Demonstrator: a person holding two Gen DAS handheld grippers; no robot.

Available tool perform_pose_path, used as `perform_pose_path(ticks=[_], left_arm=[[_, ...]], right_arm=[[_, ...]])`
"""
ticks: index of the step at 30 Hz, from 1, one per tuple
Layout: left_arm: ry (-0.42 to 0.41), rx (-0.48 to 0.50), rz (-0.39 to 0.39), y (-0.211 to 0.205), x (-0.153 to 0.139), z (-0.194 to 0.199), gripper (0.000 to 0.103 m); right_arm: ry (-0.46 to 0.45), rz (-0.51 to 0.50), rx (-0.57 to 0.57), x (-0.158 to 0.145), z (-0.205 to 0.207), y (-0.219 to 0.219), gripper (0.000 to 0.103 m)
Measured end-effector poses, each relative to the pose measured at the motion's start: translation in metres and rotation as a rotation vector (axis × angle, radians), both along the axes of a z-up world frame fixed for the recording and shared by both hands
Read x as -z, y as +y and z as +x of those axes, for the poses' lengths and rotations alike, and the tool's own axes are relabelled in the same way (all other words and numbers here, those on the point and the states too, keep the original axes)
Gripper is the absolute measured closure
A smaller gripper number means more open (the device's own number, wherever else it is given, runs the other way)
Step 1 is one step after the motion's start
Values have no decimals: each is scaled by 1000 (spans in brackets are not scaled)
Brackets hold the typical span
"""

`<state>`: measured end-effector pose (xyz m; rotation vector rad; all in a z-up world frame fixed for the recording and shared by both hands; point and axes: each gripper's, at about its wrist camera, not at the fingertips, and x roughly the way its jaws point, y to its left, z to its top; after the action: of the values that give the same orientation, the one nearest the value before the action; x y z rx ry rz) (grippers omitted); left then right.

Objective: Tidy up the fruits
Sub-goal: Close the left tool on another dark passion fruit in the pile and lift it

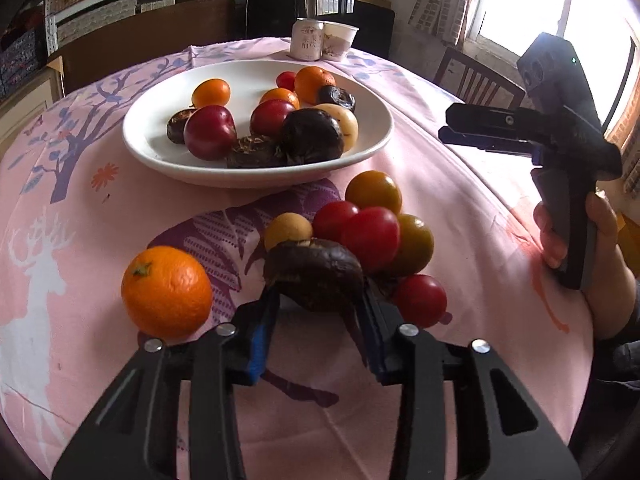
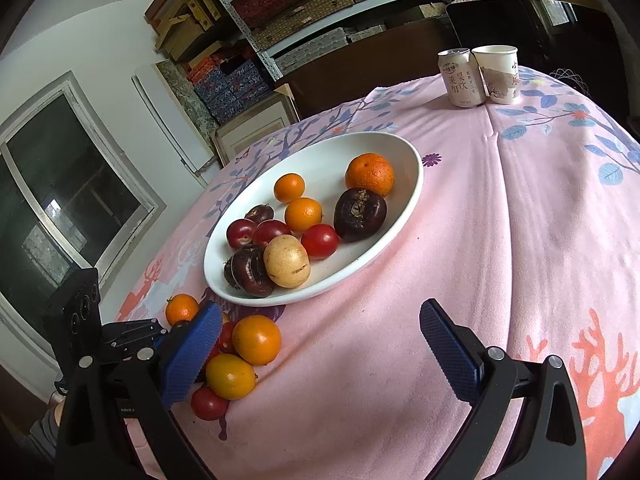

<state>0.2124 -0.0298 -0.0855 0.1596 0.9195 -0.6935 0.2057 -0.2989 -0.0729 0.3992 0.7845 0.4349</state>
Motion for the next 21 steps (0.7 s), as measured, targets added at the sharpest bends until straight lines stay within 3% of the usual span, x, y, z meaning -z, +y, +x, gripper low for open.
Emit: perform_pose_path(ticks=[3, 9, 14, 16, 18, 21], left_arm=[[-22, -9, 26, 3, 0, -9, 65], [-53, -48, -39, 17, -14, -21, 65], [-20, -33, 0, 17, -6, -37, 64], [-12, -48, -23, 22, -7, -40, 42], [-8, -69, -46, 28, -9, -41, 26], [0, -75, -31, 26, -7, -39, 24]], right_arm=[[4, 2, -5, 1, 1, 0, 3], [0, -25, -93, -1, -4, 17, 3], [-15, -67, -156, -2, -10, 35, 3], [-10, -76, -160, -1, -10, 37, 3], [-3, -77, -155, 0, -9, 37, 3], [7, -64, -141, 2, -9, 34, 3]])
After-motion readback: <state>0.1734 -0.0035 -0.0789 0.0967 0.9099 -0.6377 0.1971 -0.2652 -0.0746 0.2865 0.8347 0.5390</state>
